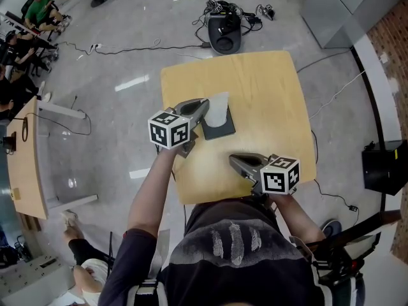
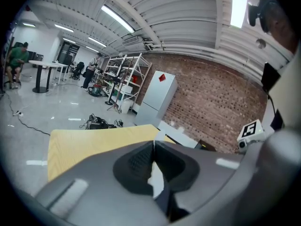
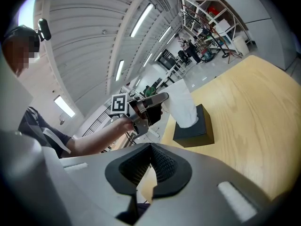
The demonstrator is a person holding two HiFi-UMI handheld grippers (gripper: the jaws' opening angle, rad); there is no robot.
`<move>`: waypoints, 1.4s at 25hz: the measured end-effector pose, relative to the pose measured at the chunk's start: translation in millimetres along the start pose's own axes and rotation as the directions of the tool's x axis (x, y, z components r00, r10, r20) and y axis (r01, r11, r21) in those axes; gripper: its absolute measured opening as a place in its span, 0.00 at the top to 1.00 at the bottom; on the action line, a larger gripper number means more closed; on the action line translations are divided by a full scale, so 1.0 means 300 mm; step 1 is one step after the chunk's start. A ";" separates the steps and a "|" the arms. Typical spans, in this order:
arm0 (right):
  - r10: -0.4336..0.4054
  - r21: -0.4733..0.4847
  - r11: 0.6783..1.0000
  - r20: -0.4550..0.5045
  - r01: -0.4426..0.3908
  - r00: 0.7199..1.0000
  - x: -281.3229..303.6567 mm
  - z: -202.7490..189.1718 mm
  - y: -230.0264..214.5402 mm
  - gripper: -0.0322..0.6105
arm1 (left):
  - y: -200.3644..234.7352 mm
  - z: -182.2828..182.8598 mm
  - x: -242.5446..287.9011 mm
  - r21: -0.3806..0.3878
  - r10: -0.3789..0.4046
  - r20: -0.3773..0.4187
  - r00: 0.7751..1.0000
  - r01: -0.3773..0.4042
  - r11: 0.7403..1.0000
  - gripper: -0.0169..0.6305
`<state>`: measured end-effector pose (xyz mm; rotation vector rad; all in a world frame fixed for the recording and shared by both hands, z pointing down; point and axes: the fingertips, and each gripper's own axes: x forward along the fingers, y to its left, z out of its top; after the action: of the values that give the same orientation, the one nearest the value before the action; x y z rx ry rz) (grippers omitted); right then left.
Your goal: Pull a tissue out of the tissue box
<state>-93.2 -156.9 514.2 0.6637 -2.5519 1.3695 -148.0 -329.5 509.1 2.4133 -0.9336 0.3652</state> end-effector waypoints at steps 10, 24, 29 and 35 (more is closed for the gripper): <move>0.007 -0.008 1.000 0.017 -0.007 1.000 0.004 0.020 -0.003 0.95 | -0.051 0.129 -0.038 0.051 -0.023 0.081 0.996 0.019 0.999 0.97; 0.003 0.005 1.000 -0.007 -0.003 1.000 -0.045 -0.043 -0.004 0.95 | -0.197 0.251 -0.126 0.072 -0.074 0.195 0.978 0.061 0.996 0.97; 0.012 -0.027 1.000 -0.006 -0.012 1.000 -0.002 -0.077 0.074 0.95 | -0.216 0.236 -0.245 0.091 -0.074 0.206 0.976 0.056 0.994 0.97; 0.019 -0.055 0.998 -0.015 -0.020 1.000 0.060 -0.126 0.149 0.95 | -0.194 0.199 -0.379 0.082 -0.058 0.231 0.971 0.040 0.996 0.97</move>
<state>-131.9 -109.8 508.2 0.6183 -2.5811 1.2995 -187.2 -264.5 390.3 2.5852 -0.9728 0.1008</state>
